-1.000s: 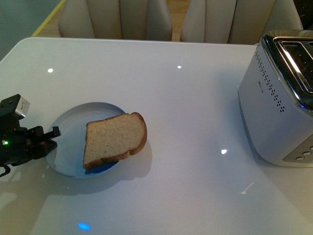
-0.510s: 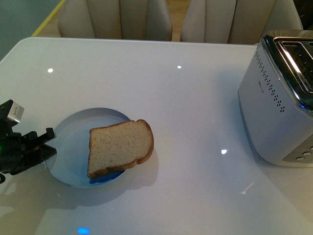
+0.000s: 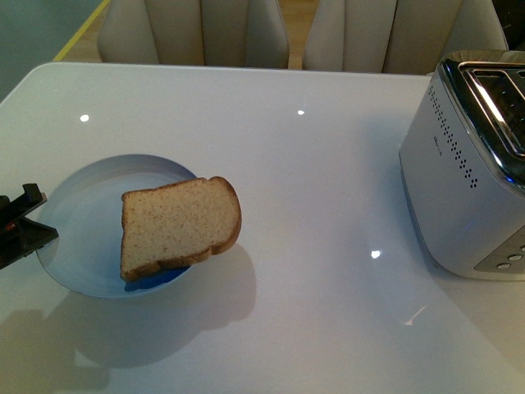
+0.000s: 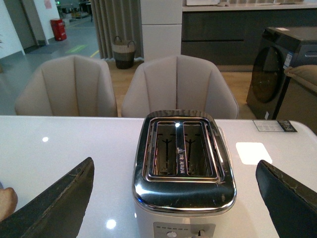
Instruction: Left arm holds plate, right arm toasts bread
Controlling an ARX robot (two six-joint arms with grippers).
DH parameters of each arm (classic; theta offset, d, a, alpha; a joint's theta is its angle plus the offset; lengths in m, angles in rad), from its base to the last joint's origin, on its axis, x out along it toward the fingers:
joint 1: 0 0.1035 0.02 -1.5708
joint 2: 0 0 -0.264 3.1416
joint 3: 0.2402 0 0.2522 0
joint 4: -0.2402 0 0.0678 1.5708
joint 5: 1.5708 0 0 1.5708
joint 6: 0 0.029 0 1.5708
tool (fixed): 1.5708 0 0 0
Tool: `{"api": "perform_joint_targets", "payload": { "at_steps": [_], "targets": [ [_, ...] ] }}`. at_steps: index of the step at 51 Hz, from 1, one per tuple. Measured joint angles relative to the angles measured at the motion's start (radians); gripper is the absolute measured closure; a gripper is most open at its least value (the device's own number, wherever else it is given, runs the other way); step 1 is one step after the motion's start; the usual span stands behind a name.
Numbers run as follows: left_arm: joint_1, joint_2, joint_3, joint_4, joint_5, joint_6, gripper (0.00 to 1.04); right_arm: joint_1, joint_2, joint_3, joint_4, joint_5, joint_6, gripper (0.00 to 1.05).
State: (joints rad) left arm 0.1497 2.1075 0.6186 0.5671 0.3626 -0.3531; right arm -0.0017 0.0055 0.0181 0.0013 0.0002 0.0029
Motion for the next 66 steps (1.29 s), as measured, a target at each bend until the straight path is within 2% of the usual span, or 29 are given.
{"api": "perform_joint_targets", "payload": {
  "at_steps": [17, 25, 33, 44, 66],
  "targets": [
    [-0.079, -0.281, -0.014, -0.178, -0.019, -0.116, 1.02, 0.0, 0.0, 0.0, 0.0, 0.0, 0.0, 0.09],
    [-0.164, -0.395, 0.026, -0.28, -0.029, -0.181, 1.02, 0.0, 0.0, 0.0, 0.0, 0.0, 0.0, 0.09],
    [-0.267, -0.456, 0.076, -0.353, -0.08, -0.225, 1.02, 0.0, 0.0, 0.0, 0.0, 0.0, 0.0, 0.09],
    [-0.393, -0.469, 0.133, -0.401, -0.121, -0.264, 1.02, 0.0, 0.0, 0.0, 0.0, 0.0, 0.0, 0.09],
    [-0.529, -0.47, 0.212, -0.43, -0.155, -0.357, 1.02, 0.0, 0.0, 0.0, 0.0, 0.0, 0.0, 0.09]
  ]
}}
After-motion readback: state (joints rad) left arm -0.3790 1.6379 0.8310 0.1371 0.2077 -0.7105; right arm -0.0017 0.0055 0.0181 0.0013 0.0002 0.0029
